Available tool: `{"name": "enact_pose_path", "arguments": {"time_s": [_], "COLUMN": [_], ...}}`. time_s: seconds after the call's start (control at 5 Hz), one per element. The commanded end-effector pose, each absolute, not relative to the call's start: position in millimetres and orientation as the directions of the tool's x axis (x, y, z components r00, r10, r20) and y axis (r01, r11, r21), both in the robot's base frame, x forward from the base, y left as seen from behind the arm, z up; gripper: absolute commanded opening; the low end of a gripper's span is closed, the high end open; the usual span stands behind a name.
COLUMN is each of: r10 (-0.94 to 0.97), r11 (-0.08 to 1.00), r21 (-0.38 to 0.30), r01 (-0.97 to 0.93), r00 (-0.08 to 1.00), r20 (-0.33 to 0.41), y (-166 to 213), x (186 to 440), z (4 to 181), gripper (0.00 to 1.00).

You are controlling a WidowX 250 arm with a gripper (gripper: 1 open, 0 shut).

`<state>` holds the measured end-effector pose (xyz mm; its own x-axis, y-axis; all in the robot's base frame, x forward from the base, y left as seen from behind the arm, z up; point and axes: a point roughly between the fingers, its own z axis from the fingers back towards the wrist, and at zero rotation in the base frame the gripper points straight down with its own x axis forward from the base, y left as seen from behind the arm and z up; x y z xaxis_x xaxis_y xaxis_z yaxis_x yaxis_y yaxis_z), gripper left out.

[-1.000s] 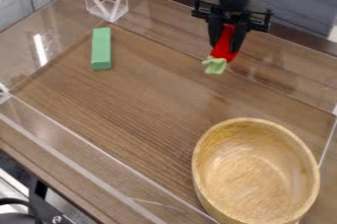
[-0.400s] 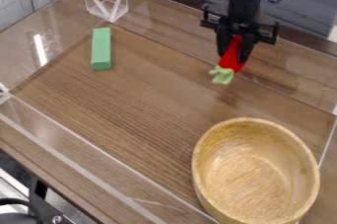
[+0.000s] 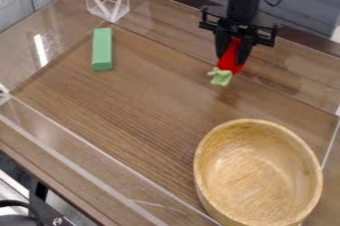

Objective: Move the red object to the right side of the table

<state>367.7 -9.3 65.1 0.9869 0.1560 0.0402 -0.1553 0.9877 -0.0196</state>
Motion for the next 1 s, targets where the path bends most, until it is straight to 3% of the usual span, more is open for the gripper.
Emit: {"name": "enact_pose_path", "arguments": {"time_s": [0.0, 0.4, 0.8], "r10": [0.191, 0.028, -0.097], "r11": [0.982, 1.0, 0.995], "r21": [-0.016, -0.014, -0.019], "r01": [-0.191, -0.027, 0.099], "r00": [0.978, 0.995, 0.991], "r20": [0.08, 0.091, 0.092], "y": [7.8, 4.2, -36.4], "x": [371.8, 372.1, 375.7], "z": [75.8, 90.8, 97.1], "gripper": [0.0, 0.0, 0.0]}}
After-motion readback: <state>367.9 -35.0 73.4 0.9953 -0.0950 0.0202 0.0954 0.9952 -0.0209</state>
